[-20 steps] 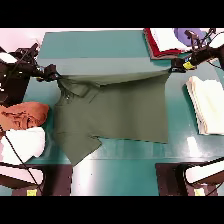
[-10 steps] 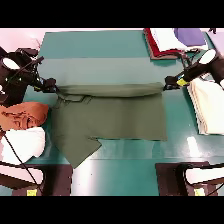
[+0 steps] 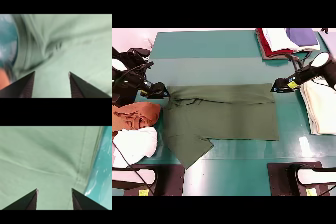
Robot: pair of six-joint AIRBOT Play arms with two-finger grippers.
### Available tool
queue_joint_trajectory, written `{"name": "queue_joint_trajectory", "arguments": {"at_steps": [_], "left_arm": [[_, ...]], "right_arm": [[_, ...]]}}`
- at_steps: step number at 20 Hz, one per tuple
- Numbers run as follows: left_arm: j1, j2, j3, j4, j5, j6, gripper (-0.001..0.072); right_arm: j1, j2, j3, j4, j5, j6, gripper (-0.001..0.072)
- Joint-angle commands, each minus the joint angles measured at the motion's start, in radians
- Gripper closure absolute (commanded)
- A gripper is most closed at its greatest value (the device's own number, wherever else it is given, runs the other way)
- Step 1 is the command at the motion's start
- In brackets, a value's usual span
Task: Fold the shirts.
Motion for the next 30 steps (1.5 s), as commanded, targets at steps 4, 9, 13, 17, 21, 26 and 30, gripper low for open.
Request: {"name": "queue_joint_trajectory", "arguments": {"at_steps": [4, 9, 13, 17, 21, 26, 30], "left_arm": [[0.003, 0.453, -0.45, 0.141, 0.021, -0.117, 0.0208], [0.003, 0.683, -0.813, 0.14, 0.002, -0.208, 0.0208], [0.002, 0.677, -0.902, 0.113, 0.032, -0.22, 0.0208], [0.002, 0.677, -0.91, 0.095, 0.082, -0.229, 0.0208], [0.002, 0.674, -0.91, 0.094, 0.132, -0.229, 0.0208], [0.002, 0.674, -0.998, -0.003, 0.181, -0.227, 0.0209], [0.003, 0.674, -0.947, -0.052, 0.164, -0.225, 0.0381]], "right_arm": [[0.0, 0.231, -0.12, 0.016, -0.019, 0.001, 0.0227], [0.0, 0.314, -0.206, 0.018, -0.08, 0.0, 0.0227], [0.0, 0.313, -0.206, 0.018, -0.074, 0.0, 0.0227], [0.0, 0.313, -0.206, 0.019, -0.078, 0.0, 0.0227], [0.0, 0.313, -0.206, 0.019, -0.08, 0.0, 0.0265], [0.0, 0.314, -0.206, 0.019, -0.08, 0.0, 0.0265], [0.0, 0.317, -0.206, 0.018, -0.072, 0.0, 0.0265]]}}
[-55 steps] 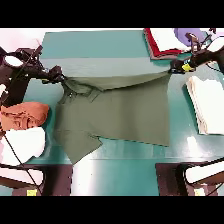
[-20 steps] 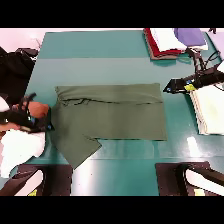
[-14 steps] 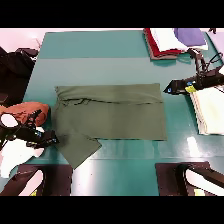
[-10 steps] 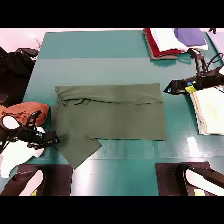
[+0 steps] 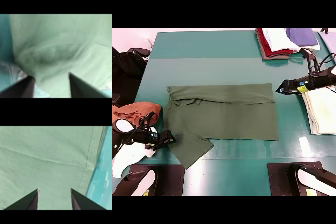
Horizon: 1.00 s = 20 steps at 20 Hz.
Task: Fold the shirts.
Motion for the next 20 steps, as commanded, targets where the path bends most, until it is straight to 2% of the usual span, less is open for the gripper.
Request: {"name": "queue_joint_trajectory", "arguments": {"at_steps": [1, 2, 6, 8, 9, 10, 14, 16, 19, 20], "left_arm": [[0.0, 0.002, 0.039, -0.051, -0.004, 0.027, 0.0636], [0.0, 0.002, 0.055, -0.06, -0.007, 0.051, 0.0681], [0.0, 0.011, 0.143, -0.065, -0.068, 0.078, 0.0682], [0.0, 0.011, 0.184, -0.065, -0.083, 0.083, 0.0682], [0.0, 0.011, 0.199, -0.066, -0.084, 0.092, 0.0682], [0.0, 0.011, 0.21, -0.072, -0.084, 0.1, 0.0682], [0.0, 0.011, 0.22, -0.114, -0.069, 0.11, 0.0682], [0.0, 0.01, 0.22, -0.114, -0.068, 0.125, 0.0682], [0.0, 0.01, 0.22, -0.117, -0.051, 0.126, 0.0682], [0.0, 0.01, 0.22, -0.117, -0.048, 0.126, 0.0682]], "right_arm": [[0.0, 0.005, 0.0, -0.001, 0.013, 0.0, 0.0265], [-0.001, 0.005, 0.0, -0.001, 0.022, 0.0, 0.0265], [-0.069, 0.005, -0.036, -0.008, 0.152, -0.011, 0.0265], [-0.133, 0.022, -0.144, -0.01, 0.186, -0.011, 0.0253], [-0.167, 0.037, -0.222, -0.01, 0.187, -0.012, 0.021], [-0.199, 0.048, -0.296, -0.01, 0.187, -0.012, 0.0101], [-0.288, 0.06, -0.549, -0.001, 0.166, -0.012, 0.0116], [-0.273, 0.06, -0.615, 0.001, 0.12, -0.012, 0.0154], [-0.187, 0.06, -0.643, 0.02, 0.052, -0.011, 0.0159], [-0.155, 0.06, -0.642, 0.037, 0.026, -0.01, 0.0218]]}}
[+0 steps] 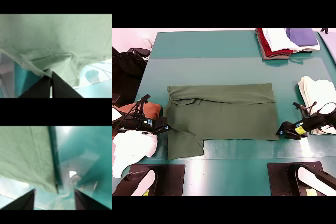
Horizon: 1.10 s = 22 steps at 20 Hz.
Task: Fold the shirts.
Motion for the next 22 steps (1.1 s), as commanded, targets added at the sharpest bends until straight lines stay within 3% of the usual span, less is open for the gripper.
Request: {"name": "queue_joint_trajectory", "arguments": {"at_steps": [1, 3, 6, 7, 11, 15, 18, 22], "left_arm": [[0.001, 0.001, 0.002, -0.006, 0.017, 0.007, 0.0682], [0.001, 0.001, 0.002, -0.006, 0.016, 0.007, 0.0682], [0.001, 0.001, 0.002, -0.006, 0.014, 0.008, 0.0682], [0.001, 0.001, 0.002, -0.006, 0.012, 0.008, 0.0683], [0.0, 0.088, 0.002, -0.004, -0.013, 0.003, 0.0683], [0.0, 0.137, 0.002, -0.063, -0.103, -0.015, 0.0683], [0.0, 0.124, 0.002, -0.121, -0.008, 0.017, 0.0684], [0.0, -0.026, 0.054, -0.14, 0.129, 0.069, 0.0684]], "right_arm": [[0.089, 0.0, -0.043, 0.045, -0.098, 0.003, 0.0254], [0.142, 0.0, -0.043, 0.072, -0.148, 0.007, 0.0279], [0.195, 0.01, -0.019, 0.058, -0.152, -0.006, 0.0622], [0.203, 0.029, 0.001, 0.039, -0.137, -0.018, 0.0693], [0.161, 0.154, 0.103, -0.137, 0.013, -0.017, 0.0694], [0.047, 0.291, 0.136, -0.182, 0.093, -0.018, 0.0694], [0.012, 0.301, 0.15, -0.179, 0.061, -0.041, 0.0695], [0.058, 0.119, 0.307, -0.18, -0.029, -0.04, 0.0695]]}}
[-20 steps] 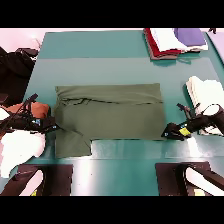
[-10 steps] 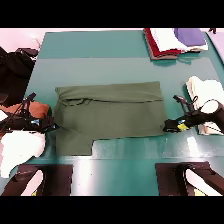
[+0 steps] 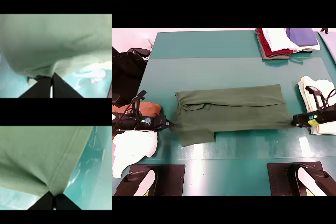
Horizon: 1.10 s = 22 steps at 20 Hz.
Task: Fold the shirts.
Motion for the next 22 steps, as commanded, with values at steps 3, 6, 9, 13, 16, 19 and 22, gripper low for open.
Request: {"name": "queue_joint_trajectory", "arguments": {"at_steps": [3, 6, 9, 13, 16, 19, 22], "left_arm": [[0.0, -0.264, 0.2, -0.035, 0.167, 0.063, 0.0684], [-0.001, -0.461, 0.372, -0.064, 0.198, 0.088, 0.0684], [-0.065, -0.632, 0.509, -0.066, 0.252, 0.123, 0.0683], [-0.149, -0.777, 0.632, -0.063, 0.329, 0.136, 0.0682], [-0.152, -0.791, 0.659, -0.068, 0.364, 0.115, 0.0643], [-0.152, -0.79, 0.7, -0.068, 0.351, 0.041, 0.0158], [-0.152, -0.79, 0.755, -0.072, 0.277, 0.042, 0.0196]], "right_arm": [[0.038, -0.28, 0.267, -0.01, -0.071, -0.004, 0.0695], [0.05, -0.442, 0.438, -0.008, -0.074, 0.011, 0.0695], [0.05, -0.573, 0.58, 0.0, -0.073, 0.038, 0.0695], [0.051, -0.697, 0.719, 0.05, -0.042, 0.045, 0.0694], [0.032, -0.763, 0.79, 0.138, -0.06, 0.042, 0.045], [-0.015, -0.803, 0.838, 0.241, -0.058, 0.006, 0.0191], [-0.082, -0.804, 0.828, 0.254, -0.008, -0.037, 0.0172]]}}
